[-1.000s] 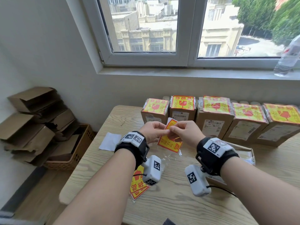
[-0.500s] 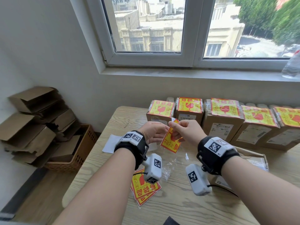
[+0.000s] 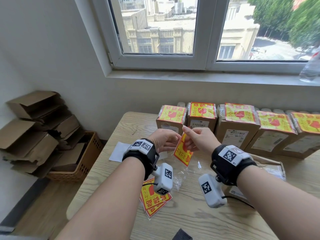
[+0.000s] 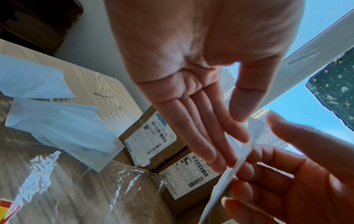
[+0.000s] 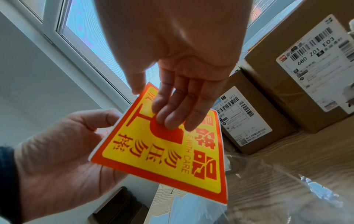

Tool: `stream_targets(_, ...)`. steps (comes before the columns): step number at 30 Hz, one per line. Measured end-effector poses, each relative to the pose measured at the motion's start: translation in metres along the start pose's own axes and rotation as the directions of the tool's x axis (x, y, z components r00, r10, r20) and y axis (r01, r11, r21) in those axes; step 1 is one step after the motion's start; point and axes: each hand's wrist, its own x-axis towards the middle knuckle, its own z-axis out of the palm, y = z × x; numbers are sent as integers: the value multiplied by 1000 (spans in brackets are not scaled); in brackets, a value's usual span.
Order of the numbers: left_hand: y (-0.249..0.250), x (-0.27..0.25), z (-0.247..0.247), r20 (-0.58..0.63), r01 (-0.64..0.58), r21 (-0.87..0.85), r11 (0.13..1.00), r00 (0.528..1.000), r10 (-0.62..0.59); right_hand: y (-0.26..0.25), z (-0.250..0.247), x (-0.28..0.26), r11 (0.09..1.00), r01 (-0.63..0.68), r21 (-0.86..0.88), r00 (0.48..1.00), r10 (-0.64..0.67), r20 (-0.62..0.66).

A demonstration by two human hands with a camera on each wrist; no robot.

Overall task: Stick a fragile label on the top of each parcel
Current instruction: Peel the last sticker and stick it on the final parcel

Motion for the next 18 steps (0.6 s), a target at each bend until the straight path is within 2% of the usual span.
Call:
stream_targets(8,-3,-2,4,-18,23,9,1000,1000,-23,1,5,-7,996,54,-75,997,-49,63)
stream_targets(13,-8,-4,3,-37,13,-38,999,999,-14,6,8,-10,993,84,-78,996,-82,24)
stream_targets(16,-7,-4,1,-83,-36,-67,997,996,31,4,7,-10,996,84,-15,996,-84,2)
stream_targets(18,-7,-3,-1,-85,-72,-52,996,994,67,2,7,-11,991,114,-75,993,-113,21)
